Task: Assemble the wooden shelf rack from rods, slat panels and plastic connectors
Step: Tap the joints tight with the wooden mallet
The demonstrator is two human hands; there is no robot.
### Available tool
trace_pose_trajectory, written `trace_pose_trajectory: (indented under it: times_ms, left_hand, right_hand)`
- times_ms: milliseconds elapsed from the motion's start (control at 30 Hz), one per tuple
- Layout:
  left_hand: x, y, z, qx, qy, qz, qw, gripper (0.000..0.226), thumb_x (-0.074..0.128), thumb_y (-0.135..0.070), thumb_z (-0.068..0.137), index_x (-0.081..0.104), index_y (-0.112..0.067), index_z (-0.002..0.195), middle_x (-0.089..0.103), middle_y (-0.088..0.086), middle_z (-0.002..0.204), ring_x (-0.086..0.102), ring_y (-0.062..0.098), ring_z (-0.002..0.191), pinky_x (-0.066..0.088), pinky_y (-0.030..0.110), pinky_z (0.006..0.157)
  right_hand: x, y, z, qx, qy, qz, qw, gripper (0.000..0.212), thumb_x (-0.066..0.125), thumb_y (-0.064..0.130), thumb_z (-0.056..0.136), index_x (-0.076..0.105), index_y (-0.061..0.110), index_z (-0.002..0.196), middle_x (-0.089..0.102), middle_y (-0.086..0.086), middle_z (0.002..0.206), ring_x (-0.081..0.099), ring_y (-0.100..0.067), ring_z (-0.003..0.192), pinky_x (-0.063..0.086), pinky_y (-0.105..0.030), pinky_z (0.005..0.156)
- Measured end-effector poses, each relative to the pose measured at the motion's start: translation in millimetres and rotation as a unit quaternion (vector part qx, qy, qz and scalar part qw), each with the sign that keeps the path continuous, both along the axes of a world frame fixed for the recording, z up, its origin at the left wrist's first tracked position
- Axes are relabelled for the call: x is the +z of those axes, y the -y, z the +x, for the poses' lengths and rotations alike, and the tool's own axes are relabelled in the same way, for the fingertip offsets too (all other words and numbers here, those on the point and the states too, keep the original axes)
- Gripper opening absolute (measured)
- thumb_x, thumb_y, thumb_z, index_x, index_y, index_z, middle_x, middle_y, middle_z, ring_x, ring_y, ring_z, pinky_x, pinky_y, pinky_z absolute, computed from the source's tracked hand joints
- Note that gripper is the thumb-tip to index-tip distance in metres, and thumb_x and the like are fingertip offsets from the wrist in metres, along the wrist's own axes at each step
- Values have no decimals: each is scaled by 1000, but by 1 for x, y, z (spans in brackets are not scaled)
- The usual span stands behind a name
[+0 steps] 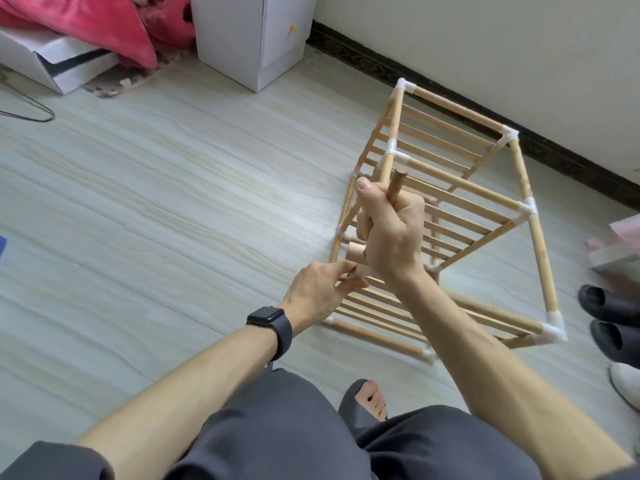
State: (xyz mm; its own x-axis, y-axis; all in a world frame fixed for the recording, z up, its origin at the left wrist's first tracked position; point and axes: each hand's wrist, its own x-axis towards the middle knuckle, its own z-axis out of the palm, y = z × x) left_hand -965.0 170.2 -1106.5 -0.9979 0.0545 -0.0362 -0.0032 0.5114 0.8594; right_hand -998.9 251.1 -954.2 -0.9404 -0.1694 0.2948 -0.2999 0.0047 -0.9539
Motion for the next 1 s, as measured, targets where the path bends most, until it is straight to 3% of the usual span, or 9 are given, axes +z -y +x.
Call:
trace_pose_trajectory:
  times_ms: [167, 367, 467, 533, 633, 767, 867, 933, 1000]
  left_hand:
    - [1, 0, 2, -15, -35, -20, 999, 17, 59, -53, 95, 58, -36, 93, 69, -21, 83, 65, 4, 79, 50, 31, 66]
    - [7, 5, 3, -68, -62, -50, 995, 35, 45, -63, 98, 60, -37, 116, 74, -13, 104, 69, 11, 96, 58, 37, 74]
    - [15, 22, -7, -94, -162, -141, 972, 41, 41, -43, 96, 48, -32, 134, 67, -3, 122, 64, 18, 104, 58, 38, 81]
    - [28, 32, -30, -89, -243, -213, 942, 54, 49, -20, 88, 46, -23, 141, 62, 5, 132, 63, 26, 108, 58, 42, 83]
    - [59, 36, -77, -153, -309, -384, 856, 71, 58, -8, 93, 33, -29, 156, 38, 12, 159, 45, 31, 139, 45, 51, 108]
    - [83, 25, -117, -358, -256, -543, 715, 83, 47, 0, 98, 12, -48, 156, -5, 0, 170, -13, 18, 154, -7, 48, 124]
    - [89, 8, -106, -355, -331, -505, 713, 70, 67, 0, 88, 50, -39, 144, 43, 11, 155, 27, 30, 151, 25, 46, 120]
    - [87, -7, -89, -335, -401, -471, 711, 61, 86, 2, 65, 73, -30, 115, 70, 10, 118, 61, 35, 124, 57, 41, 91]
    - [82, -22, -76, -327, -404, -449, 727, 56, 89, 2, 58, 77, -28, 104, 73, 6, 104, 69, 35, 109, 62, 38, 72]
  right_hand:
    - [10, -16, -10, 24, -27, -97, 995, 48, 45, 8, 96, 44, 19, 50, 36, 9, 42, 28, -10, 35, 24, -23, 40]
    - [4, -54, -2, -51, -30, 31, 998, 46, 50, 16, 97, 44, 16, 51, 36, 9, 43, 30, -12, 37, 21, -34, 38]
    - [-10, -96, 13, -139, -85, 234, 959, 33, 52, 40, 101, 53, 32, 70, 48, 9, 51, 43, -11, 41, 34, -25, 38]
    - [-38, -114, 34, -141, -29, 392, 909, 16, 46, 60, 99, 52, 45, 97, 56, 14, 58, 56, -8, 47, 41, -16, 40]
    - [-75, -127, 57, -161, 61, 550, 817, 41, 32, 76, 92, 43, 46, 119, 64, 12, 70, 65, -11, 62, 55, -31, 56]
    - [-91, -129, 63, -203, 94, 442, 869, 38, 21, 74, 94, 38, 40, 97, 60, 8, 66, 60, -11, 59, 49, -33, 55]
    - [-93, -140, 55, -237, 87, 429, 867, 42, 25, 73, 95, 35, 34, 83, 57, 5, 59, 56, -7, 54, 41, -27, 49]
    - [-94, -158, 52, -235, 94, 433, 865, 43, 28, 71, 95, 36, 32, 82, 57, 3, 60, 59, -15, 56, 42, -31, 51]
    - [-97, -180, 47, -241, 114, 451, 852, 42, 29, 69, 90, 41, 29, 85, 62, 1, 66, 64, -28, 69, 43, -36, 57]
